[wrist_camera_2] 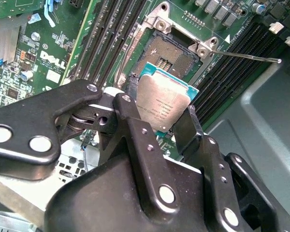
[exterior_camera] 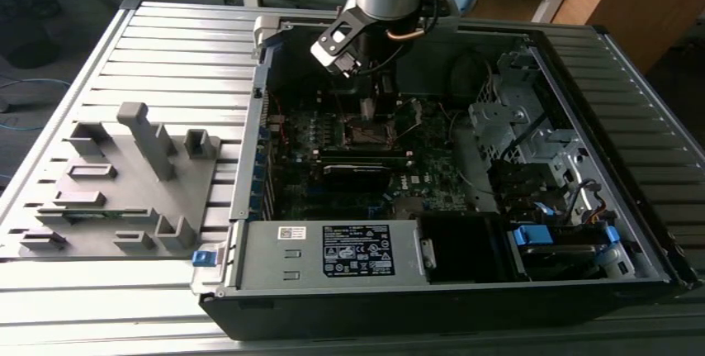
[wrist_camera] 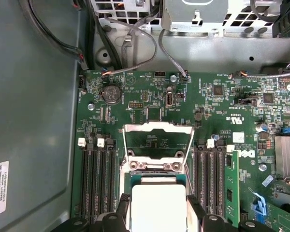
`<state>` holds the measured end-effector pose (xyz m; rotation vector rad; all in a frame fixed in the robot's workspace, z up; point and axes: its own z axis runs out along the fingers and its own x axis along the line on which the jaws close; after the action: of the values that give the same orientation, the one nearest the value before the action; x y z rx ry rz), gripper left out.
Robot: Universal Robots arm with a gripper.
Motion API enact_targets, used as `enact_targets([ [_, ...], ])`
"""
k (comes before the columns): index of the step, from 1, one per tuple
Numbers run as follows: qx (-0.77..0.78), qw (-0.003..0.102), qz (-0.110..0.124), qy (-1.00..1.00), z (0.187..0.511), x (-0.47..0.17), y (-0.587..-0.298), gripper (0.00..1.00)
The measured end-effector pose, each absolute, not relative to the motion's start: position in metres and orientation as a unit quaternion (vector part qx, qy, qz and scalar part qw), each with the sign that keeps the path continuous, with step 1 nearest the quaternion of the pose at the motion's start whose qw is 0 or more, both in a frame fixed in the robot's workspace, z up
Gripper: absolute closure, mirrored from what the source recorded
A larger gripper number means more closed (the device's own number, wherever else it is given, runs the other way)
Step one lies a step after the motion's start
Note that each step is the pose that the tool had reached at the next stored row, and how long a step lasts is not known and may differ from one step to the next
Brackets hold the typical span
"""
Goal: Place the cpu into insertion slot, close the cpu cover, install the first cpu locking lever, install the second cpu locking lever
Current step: 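Place the cpu into insertion slot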
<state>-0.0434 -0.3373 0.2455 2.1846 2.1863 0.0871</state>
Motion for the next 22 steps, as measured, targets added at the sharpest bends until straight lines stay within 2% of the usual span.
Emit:
enact_targets([
  [22, 0.706, 0.025, 0.028, 0.707, 0.2382, -0.0432, -0.3372, 0.46],
])
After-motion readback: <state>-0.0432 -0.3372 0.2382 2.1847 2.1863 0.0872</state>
